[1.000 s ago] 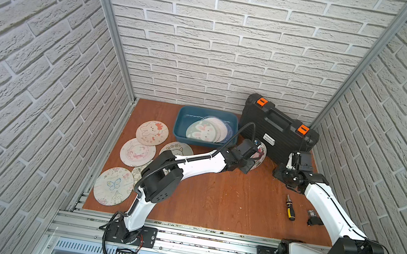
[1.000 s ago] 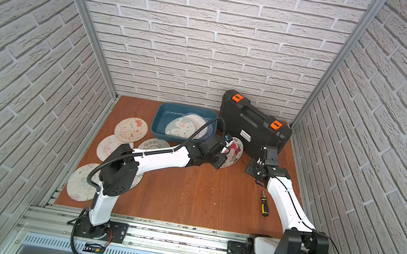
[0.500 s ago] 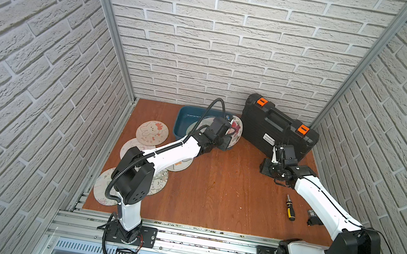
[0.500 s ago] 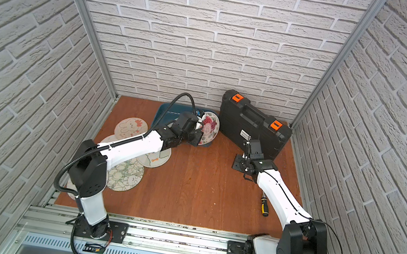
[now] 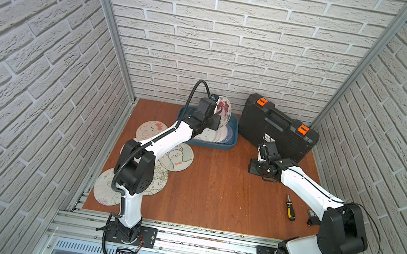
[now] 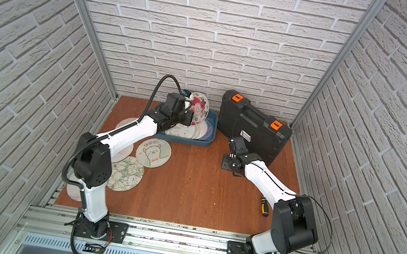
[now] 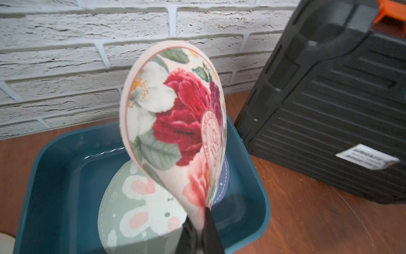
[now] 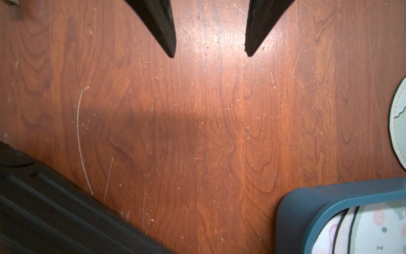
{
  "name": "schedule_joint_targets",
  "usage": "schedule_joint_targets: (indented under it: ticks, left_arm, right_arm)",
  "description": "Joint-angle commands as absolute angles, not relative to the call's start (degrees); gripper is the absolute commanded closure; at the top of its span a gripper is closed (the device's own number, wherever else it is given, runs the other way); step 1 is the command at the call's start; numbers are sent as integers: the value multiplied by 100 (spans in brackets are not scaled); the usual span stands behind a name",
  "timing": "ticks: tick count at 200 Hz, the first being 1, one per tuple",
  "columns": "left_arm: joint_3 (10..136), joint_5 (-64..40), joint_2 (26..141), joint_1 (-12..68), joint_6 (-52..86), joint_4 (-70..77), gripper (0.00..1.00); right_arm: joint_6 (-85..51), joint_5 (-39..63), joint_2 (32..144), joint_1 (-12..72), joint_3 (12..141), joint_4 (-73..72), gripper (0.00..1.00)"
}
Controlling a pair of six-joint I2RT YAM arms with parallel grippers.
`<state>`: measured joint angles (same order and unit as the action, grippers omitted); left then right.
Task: Put the coasters into the storage box
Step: Place the coaster in the storage box.
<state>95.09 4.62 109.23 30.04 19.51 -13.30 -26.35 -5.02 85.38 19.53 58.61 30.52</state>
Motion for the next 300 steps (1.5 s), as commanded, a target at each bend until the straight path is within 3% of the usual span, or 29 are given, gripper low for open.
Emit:
schedule_joint_targets:
  ticks: [1,62,100,161,173,188,199,255,300]
  left_arm:
    - [9793,333,11439,2854,2117,-1517,100]
    - [10709,598,12658,2505,2375,-2610,100]
    - [11412,1315,13285,2467,2175,-3423,100]
    - [11459,1687,13400,2481,2088,-3585,100]
    - [11423,1754,13339,2503,2066,-3586,79]
    - [11363,1886,13211,2546,2021,-3585,30]
    - [11313,2007,13094,2601,1993,-3586,3]
    - [10793,2693,12134,2906,1792,-3425,2]
    - [9519,2685,10912,3040,2046,-2892,2]
  right_arm:
    - [-2619,-606,8561,2021,6003,2883,48]
    - [-2579,-633,8631,2061,6011,2892,48]
    - [-2576,-641,8666,2074,6020,2883,48]
    - [-2566,-676,8736,2114,6038,2909,48]
    - [-2566,-677,8736,2123,6034,2909,48]
    - [-2575,-675,8728,2136,6029,2893,48]
    - [-2571,-677,8720,2145,6021,2883,48]
    - [-2588,-692,8701,2230,5990,2856,48]
    - [-2591,-711,8701,2353,6029,2813,48]
